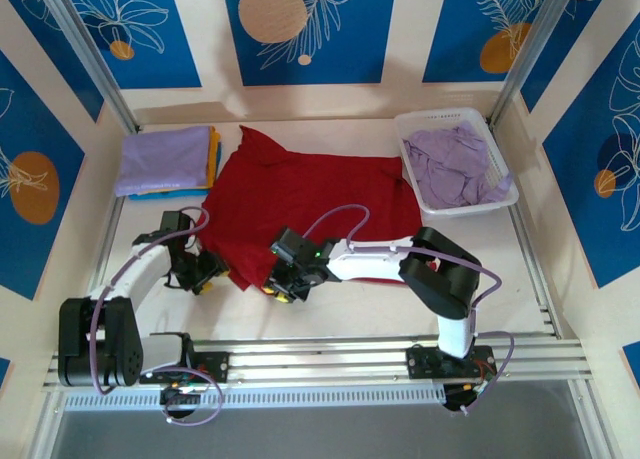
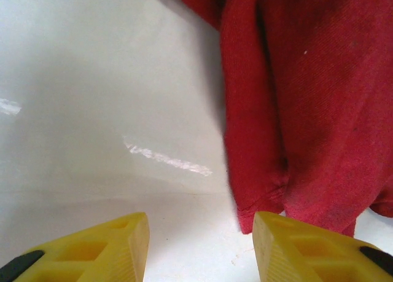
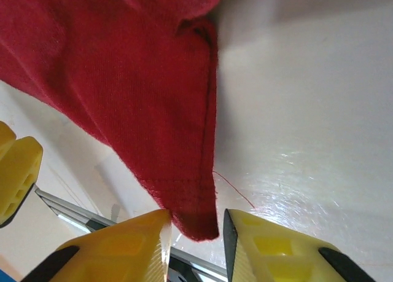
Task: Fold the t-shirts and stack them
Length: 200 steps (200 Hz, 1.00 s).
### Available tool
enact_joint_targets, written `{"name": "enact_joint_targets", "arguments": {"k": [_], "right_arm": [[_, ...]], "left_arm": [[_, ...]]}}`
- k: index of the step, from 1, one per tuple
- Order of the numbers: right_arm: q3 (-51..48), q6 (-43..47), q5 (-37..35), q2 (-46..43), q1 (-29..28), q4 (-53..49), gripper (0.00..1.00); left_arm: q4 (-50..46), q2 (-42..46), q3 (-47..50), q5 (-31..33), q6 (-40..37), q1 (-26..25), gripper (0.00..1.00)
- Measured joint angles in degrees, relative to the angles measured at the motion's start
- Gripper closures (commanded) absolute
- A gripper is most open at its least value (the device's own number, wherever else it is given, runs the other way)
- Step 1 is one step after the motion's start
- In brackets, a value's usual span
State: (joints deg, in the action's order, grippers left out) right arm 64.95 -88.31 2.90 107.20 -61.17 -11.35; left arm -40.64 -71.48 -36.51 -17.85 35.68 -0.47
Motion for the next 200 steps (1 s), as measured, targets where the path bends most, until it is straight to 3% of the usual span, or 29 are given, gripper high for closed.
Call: {"name": "enact_joint_targets", "arguments": {"k": [45, 91, 200], "right_arm": [[1.1, 0.4, 0.0, 0.3, 0.4, 0.0, 1.00], [3.3, 2.1, -2.0, 0.3, 1.4, -2.0, 1.00], [3.9, 4.2, -5.7, -1.8, 3.0, -5.9, 1.00]], "left_arm": [[0.6, 1.1, 1.4, -0.3, 0.1, -0.1, 0.56], [1.2, 1.7, 1.8, -1.1, 1.4, -1.7, 0.60], [6.0, -4.0, 1.8, -0.5, 6.2, -12.2, 0.69]]}}
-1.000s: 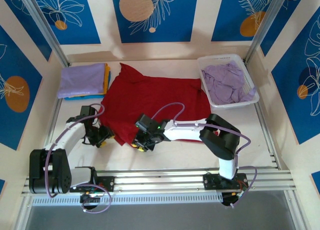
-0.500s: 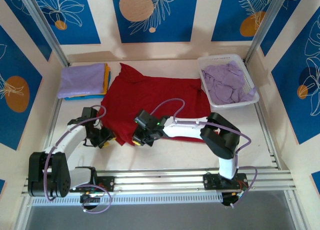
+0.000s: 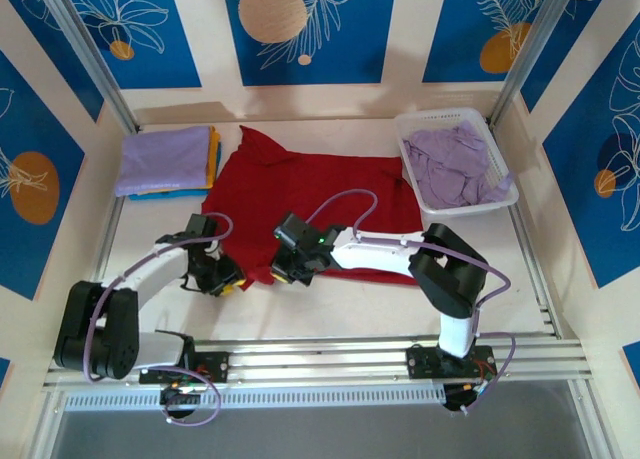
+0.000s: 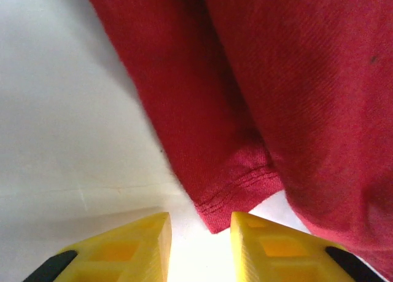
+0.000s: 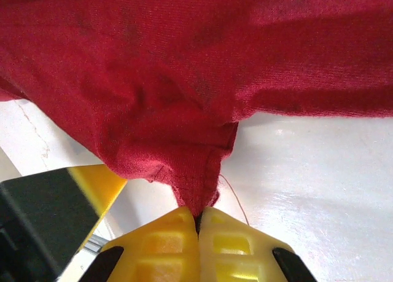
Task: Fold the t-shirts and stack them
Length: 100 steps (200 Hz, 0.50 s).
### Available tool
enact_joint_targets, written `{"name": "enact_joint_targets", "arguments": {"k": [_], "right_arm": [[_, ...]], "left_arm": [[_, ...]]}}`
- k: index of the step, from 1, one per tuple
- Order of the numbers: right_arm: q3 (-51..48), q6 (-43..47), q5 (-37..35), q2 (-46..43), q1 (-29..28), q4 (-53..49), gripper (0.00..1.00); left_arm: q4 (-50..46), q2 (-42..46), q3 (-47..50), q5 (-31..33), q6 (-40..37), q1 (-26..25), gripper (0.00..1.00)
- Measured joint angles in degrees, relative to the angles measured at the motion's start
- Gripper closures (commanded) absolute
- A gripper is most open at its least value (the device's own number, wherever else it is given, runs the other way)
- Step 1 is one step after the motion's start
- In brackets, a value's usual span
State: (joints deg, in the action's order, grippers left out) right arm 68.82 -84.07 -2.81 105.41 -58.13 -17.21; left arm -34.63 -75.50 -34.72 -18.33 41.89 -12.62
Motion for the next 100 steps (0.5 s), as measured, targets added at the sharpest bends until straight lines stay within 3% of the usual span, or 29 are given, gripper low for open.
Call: {"name": "enact_joint_targets", "arguments": {"k": [100], "right_arm": [[0.0, 0.3, 0.0, 0.0, 0.3, 0.0, 1.00]], "left_arm": [[-3.3, -5.5, -4.3, 7.3, 1.7, -6.8, 0.78]]}}
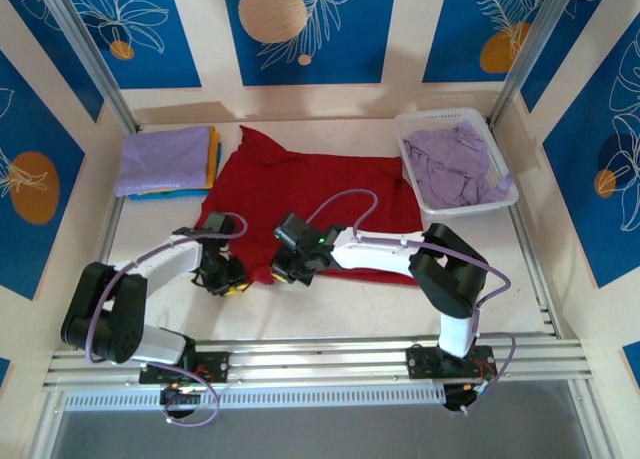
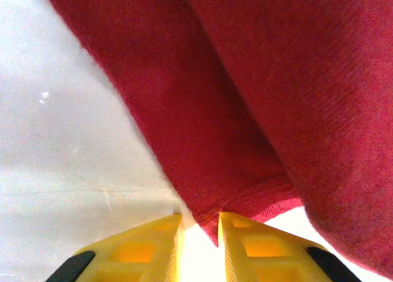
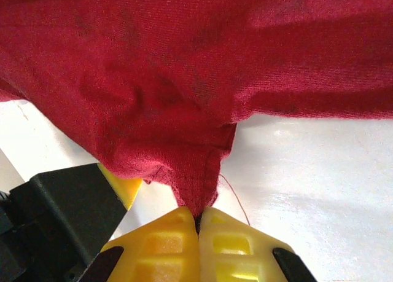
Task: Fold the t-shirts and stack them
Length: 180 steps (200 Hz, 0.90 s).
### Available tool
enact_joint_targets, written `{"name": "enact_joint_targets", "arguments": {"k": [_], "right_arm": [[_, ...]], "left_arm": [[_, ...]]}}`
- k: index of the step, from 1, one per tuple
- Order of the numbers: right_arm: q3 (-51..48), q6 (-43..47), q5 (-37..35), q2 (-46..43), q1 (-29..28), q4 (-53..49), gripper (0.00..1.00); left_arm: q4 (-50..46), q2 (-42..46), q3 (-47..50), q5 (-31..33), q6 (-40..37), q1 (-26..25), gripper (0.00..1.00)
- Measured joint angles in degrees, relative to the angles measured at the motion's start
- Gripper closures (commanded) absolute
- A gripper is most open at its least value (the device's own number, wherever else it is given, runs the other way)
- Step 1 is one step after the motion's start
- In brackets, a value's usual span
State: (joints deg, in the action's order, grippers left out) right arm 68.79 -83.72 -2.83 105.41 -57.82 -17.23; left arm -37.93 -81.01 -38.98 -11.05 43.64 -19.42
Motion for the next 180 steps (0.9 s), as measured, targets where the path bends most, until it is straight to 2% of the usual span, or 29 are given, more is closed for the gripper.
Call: {"name": "enact_joint_targets", "arguments": {"k": [69, 118, 132, 180], "right_arm": [[-0.2, 0.7, 0.0, -1.3, 0.5, 0.0, 1.00], [-0.3, 0.7, 0.0, -1.4, 0.7, 0.1, 1.00], [-0.3, 0.7, 0.0, -1.4, 0.8, 0.1, 1.00], [-1.4, 0.7, 0.0, -2.4, 0.9, 0.1, 1.00]], "left_arm": [[-3.2, -3.1, -3.5, 2.6, -0.5, -2.0, 0.83], [-0.3, -3.7, -5.0, 2.6, -0.6, -2.9, 0.94], [-0.2, -4.1, -5.7, 2.6, -0.6, -2.9, 1.00], [-2.0, -4.2, -8.4, 4.6, -2.2, -2.9, 1.00]]}}
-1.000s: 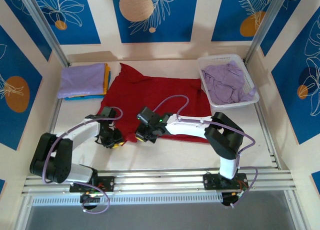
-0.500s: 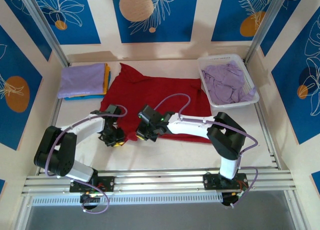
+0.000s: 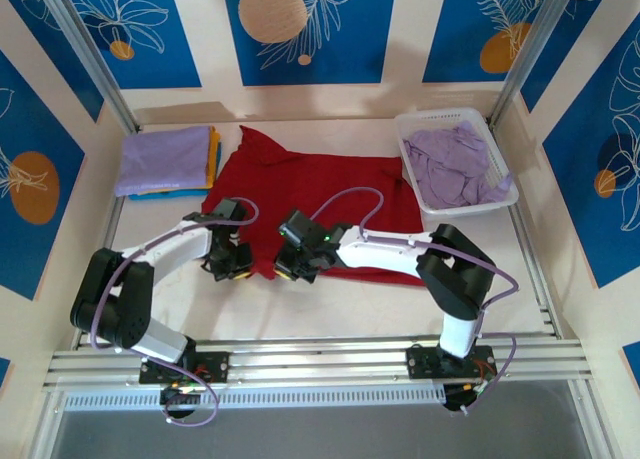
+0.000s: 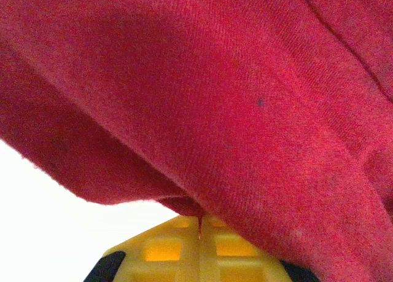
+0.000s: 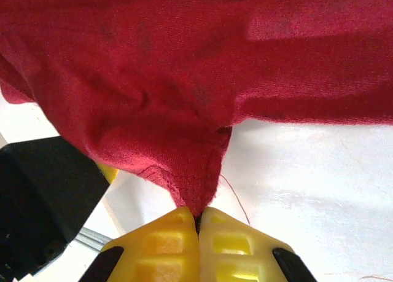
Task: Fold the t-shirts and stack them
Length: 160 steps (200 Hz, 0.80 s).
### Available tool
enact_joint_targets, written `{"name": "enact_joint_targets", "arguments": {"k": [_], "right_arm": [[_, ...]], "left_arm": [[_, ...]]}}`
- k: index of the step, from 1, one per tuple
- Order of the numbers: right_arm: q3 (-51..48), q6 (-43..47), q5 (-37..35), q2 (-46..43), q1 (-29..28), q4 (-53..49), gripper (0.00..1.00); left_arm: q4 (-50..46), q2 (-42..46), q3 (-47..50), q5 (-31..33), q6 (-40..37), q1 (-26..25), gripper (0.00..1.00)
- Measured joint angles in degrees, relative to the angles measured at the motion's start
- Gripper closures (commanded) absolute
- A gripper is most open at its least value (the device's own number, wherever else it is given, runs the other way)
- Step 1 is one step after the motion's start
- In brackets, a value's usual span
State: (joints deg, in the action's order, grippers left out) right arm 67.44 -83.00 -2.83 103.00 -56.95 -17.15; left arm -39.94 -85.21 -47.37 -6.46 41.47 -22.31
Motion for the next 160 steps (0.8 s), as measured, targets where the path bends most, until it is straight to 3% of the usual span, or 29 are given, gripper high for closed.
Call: {"name": "enact_joint_targets", "arguments": {"k": [72, 121, 160], "right_arm": [[-0.1, 0.5, 0.1, -2.1, 1.7, 0.2, 1.00], [0.8, 2.5, 1.5, -1.8, 5.6, -0.5, 1.00], [7.2, 6.3, 4.3, 2.6, 9.0, -1.8, 1.00]], "left_arm": [[-5.3, 2.5, -6.3, 2.6, -3.1, 2.1, 1.00], [-7.1, -3.0, -16.3, 2.7, -7.2, 6.4, 1.00], [-8.4, -8.2, -23.7, 2.6, -9.6, 9.6, 1.00]]}}
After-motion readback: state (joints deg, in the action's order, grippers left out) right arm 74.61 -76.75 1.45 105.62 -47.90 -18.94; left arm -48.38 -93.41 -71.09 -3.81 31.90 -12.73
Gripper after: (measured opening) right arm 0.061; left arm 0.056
